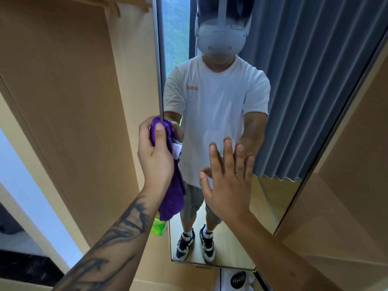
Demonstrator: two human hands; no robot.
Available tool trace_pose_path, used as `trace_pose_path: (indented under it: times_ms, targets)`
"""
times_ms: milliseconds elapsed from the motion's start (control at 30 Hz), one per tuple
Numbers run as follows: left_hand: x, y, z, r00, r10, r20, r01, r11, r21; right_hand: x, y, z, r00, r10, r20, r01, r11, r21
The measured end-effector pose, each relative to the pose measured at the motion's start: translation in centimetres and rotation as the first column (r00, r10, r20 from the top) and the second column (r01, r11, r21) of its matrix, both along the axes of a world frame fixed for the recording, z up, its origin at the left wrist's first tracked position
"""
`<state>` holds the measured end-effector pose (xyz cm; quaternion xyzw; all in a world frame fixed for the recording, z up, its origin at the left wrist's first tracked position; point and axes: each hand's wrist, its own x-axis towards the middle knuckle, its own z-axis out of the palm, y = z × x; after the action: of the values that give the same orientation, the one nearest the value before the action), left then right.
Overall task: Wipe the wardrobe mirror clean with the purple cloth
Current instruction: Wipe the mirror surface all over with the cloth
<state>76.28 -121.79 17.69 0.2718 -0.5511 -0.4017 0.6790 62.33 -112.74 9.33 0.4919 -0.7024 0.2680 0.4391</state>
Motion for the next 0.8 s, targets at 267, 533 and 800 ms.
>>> trace_pose_path:
  times_ms: [267,533,800]
  targets:
    - [0.4,1.5,-9.3,0.987,-0.048,0.154,0.027,0.991,0.133,0.6,-0.3,0.0,0.999,0.010,0.045,-0.008,0.999,-0.037]
    - [0.3,2.4,-8.9,0.995,-0.045,0.087,0.024,0.973,0.229,0.7,-0.4,-0.4,0.997,0.030,0.066,-0.028,0.999,-0.026]
    - [-0.5,1.2,-2.0,1.000,0.021,0.016,-0.022,0.998,0.062,0.3,-1.5,-1.1,0.997,0.042,0.069,-0.036,0.997,-0.072]
